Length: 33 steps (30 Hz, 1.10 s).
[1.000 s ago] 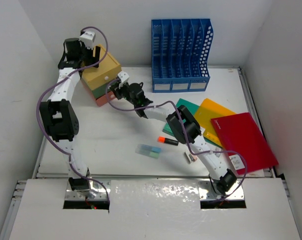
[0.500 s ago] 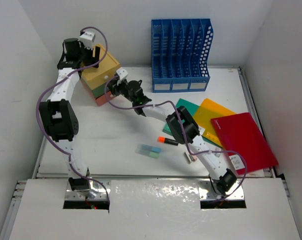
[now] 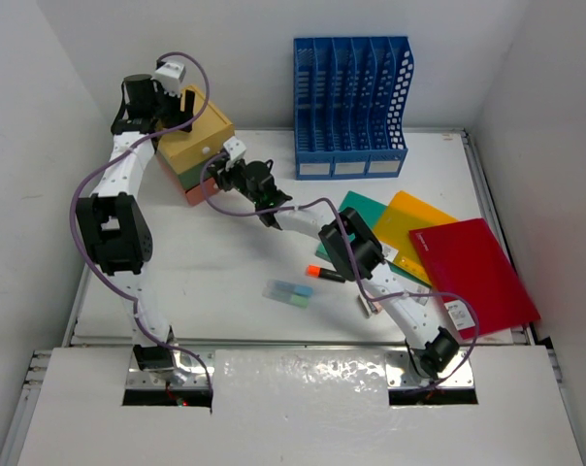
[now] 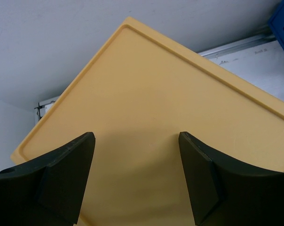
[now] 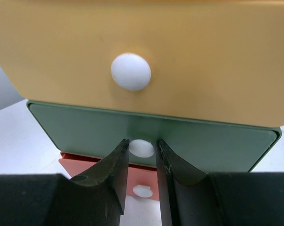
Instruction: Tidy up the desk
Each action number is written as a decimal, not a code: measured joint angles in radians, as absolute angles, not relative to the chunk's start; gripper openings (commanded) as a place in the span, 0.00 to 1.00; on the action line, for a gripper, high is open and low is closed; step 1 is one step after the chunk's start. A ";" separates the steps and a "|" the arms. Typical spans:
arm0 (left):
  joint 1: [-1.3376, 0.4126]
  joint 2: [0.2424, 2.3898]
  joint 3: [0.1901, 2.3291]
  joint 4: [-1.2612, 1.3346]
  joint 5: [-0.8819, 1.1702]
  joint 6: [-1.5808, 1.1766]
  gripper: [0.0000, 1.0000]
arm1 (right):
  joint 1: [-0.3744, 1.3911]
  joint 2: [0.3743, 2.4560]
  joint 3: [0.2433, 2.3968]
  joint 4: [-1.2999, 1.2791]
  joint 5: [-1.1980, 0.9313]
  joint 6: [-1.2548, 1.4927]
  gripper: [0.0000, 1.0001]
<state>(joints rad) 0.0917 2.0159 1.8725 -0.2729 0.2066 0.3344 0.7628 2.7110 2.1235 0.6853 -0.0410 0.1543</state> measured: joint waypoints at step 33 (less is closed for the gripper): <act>0.092 2.016 1.872 -0.276 0.226 0.336 0.71 | 0.777 2.535 1.761 0.846 -0.027 0.091 0.00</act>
